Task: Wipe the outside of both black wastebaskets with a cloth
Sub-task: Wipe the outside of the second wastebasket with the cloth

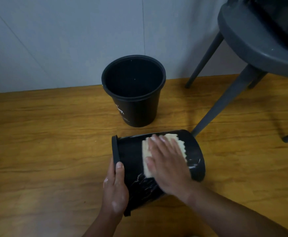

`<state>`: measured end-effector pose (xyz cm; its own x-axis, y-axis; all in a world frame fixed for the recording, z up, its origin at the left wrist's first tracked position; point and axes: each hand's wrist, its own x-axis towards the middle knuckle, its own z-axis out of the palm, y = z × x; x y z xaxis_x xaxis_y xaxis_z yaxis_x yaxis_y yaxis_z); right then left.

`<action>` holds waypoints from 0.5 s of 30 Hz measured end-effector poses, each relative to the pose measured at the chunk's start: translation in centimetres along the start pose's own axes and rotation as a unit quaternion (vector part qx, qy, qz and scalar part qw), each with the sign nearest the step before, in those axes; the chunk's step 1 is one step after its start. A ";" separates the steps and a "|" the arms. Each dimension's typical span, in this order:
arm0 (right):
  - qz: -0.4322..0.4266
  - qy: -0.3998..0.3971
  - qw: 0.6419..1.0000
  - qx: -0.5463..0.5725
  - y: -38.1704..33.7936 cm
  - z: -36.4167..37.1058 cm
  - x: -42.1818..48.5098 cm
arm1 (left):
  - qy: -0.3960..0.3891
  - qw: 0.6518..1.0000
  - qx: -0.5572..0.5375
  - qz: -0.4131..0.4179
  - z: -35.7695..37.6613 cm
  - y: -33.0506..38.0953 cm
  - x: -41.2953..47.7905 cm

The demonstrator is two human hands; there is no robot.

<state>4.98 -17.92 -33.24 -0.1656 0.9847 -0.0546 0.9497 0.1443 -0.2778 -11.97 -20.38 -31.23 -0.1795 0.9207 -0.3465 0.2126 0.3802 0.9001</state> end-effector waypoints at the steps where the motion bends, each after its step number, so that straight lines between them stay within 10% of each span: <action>1: -0.024 -0.002 1.000 0.000 -1.5 0.1 0.1 | 0.001 1.000 -0.002 -0.005 0.1 0.1 0.1; 8: -0.146 -0.016 0.989 -0.013 -4.2 0.7 -1.9 | 0.012 1.000 0.016 -0.011 -0.1 0.3 0.5; 15: 0.019 -0.012 0.999 -0.038 6.1 0.4 -3.1 | -0.002 1.000 -0.011 -0.015 -0.2 0.0 0.9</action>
<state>11.18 -20.09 -35.13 -0.1336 0.9873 -0.0864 0.9728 0.1139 -0.2019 -12.33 -19.57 -31.47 -0.1820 0.9094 -0.3739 0.1854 0.4052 0.8952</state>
